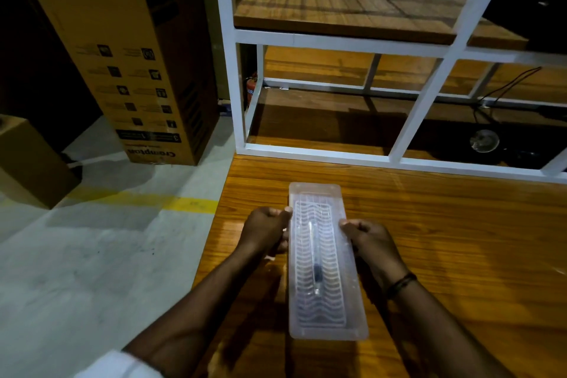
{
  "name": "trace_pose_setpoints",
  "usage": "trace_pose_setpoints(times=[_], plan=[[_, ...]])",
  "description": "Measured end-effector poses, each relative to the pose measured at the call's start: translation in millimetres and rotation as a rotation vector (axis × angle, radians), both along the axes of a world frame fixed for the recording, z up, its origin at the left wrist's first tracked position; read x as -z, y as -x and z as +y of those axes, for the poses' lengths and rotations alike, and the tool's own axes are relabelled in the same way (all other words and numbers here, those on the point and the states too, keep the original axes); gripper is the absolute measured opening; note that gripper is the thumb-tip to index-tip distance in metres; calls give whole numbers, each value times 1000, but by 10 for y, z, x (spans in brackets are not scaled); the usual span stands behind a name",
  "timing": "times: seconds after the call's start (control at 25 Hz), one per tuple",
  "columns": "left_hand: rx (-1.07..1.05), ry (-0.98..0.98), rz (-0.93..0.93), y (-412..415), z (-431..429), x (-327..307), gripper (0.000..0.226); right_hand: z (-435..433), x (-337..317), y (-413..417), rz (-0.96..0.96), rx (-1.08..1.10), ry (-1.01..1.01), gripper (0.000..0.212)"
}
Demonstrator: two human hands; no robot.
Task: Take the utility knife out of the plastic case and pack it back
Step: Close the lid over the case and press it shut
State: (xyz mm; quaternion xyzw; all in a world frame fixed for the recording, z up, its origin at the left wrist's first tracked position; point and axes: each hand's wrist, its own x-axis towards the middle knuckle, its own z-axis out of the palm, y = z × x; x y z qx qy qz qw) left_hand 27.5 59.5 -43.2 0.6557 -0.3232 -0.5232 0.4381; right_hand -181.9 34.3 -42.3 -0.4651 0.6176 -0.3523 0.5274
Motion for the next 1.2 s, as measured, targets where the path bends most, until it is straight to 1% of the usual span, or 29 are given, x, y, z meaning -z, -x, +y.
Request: trace_pose_setpoints(times=[0.08,0.16,0.32,0.4,0.52,0.6,0.72,0.8,0.92,1.04,1.16,1.2], plan=[[-25,-32,21,26,78,51,30,67,20,23,-50,18,-5,18],[-24,-31,-25,48,95,32,24,80,-10,1,-72,33,27,11],[-15,-17,-68,70,96,-5,23,66,-21,-51,-92,63,74,4],[-14,-15,-44,62,99,-19,24,56,13,-31,-103,72,65,8],[-42,-27,-2,60,131,-53,24,129,17,34,-87,57,57,7],[-56,-52,-8,65,226,-51,25,250,-27,82,-104,14,47,14],[22,-54,-52,53,506,16,32,456,-61,190,-134,-61,16,24],[42,-36,-90,53,674,37,25,559,-59,229,-160,-82,-2,30],[11,6,-73,94,732,34,17,620,-81,200,-195,-82,2,33],[-11,35,-9,114,672,24,16,604,-124,144,-173,-106,38,33],[-2,34,-1,94,635,-36,15,586,-179,141,-180,-114,46,32],[-2,33,-6,88,635,-68,16,584,-190,151,-137,-122,59,33]])
